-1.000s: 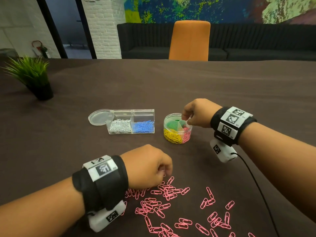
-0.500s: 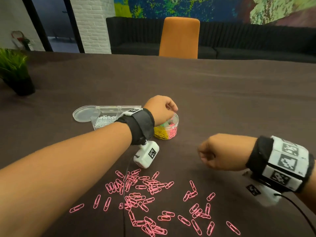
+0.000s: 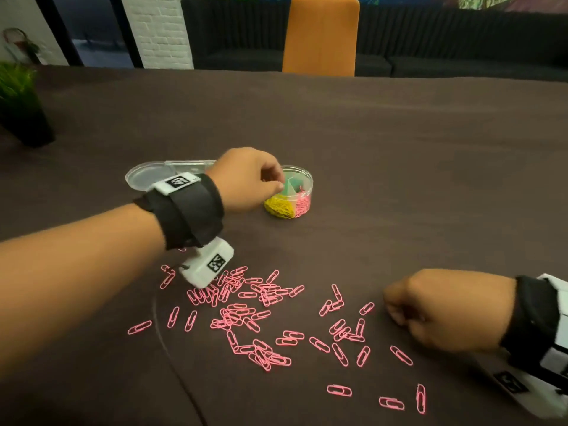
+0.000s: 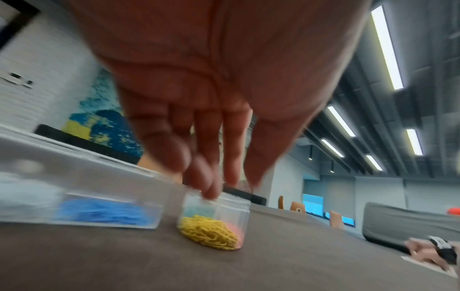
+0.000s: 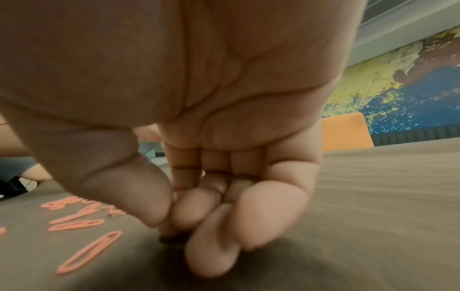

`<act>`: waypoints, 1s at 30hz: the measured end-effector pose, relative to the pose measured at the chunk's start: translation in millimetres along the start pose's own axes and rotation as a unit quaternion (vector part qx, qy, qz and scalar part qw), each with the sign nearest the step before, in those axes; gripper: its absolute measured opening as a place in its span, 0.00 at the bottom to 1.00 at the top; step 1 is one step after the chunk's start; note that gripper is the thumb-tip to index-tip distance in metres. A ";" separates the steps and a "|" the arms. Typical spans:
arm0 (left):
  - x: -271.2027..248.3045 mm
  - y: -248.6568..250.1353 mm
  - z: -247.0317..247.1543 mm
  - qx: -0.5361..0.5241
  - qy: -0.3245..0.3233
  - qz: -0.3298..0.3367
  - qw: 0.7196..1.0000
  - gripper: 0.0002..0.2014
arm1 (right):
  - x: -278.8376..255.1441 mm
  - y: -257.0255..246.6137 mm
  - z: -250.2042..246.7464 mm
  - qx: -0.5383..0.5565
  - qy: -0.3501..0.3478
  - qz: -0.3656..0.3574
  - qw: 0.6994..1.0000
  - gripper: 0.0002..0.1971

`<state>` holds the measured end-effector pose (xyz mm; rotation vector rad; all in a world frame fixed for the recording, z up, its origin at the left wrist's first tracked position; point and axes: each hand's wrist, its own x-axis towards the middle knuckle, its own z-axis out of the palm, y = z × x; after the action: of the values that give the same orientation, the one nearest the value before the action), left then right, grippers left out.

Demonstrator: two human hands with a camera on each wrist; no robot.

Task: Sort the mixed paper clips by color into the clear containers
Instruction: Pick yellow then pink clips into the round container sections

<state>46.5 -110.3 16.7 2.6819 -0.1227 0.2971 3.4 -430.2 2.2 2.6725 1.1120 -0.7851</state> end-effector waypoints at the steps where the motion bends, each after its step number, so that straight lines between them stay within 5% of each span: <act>1: -18.2 -6.9 -10.3 0.016 -0.036 -0.005 0.999 0.04 | -5.1 -0.5 4.0 -0.003 -0.006 0.001 1.000 0.07; 4: -78.1 -37.3 -40.7 0.068 -0.212 -0.072 0.972 0.15 | -19.0 0.0 17.1 -0.003 0.001 0.010 1.000 0.07; 8: -153.7 -69.2 -62.1 0.139 -0.311 -0.163 0.926 0.40 | -30.5 -6.1 29.0 0.046 -0.009 0.027 0.999 0.34; 12: -195.6 -68.9 -60.5 0.149 -0.310 -0.188 0.920 0.42 | -31.0 -23.8 36.1 0.050 -0.020 0.017 0.998 0.35; 18: -194.0 -49.7 -33.9 0.079 -0.271 -0.162 0.946 0.25 | -15.3 -49.1 33.1 0.091 0.038 -0.052 0.994 0.14; 23: -177.9 -28.7 -23.6 0.145 -0.231 -0.111 0.956 0.14 | 5.8 -65.9 17.4 0.028 0.111 -0.088 0.989 0.13; 26: -172.0 -25.6 -25.6 0.167 -0.214 -0.103 0.957 0.21 | 10.5 -59.3 9.1 0.006 0.132 -0.062 0.989 0.17; 30: -172.1 -18.6 -18.8 0.173 -0.286 -0.084 0.939 0.43 | 18.7 -55.3 10.5 -0.004 0.096 -0.037 0.995 0.32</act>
<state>-122.0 -78.7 -13.6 3.0192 -0.0119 -0.5759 -28.4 -382.4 -12.8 2.7608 1.2600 -0.5423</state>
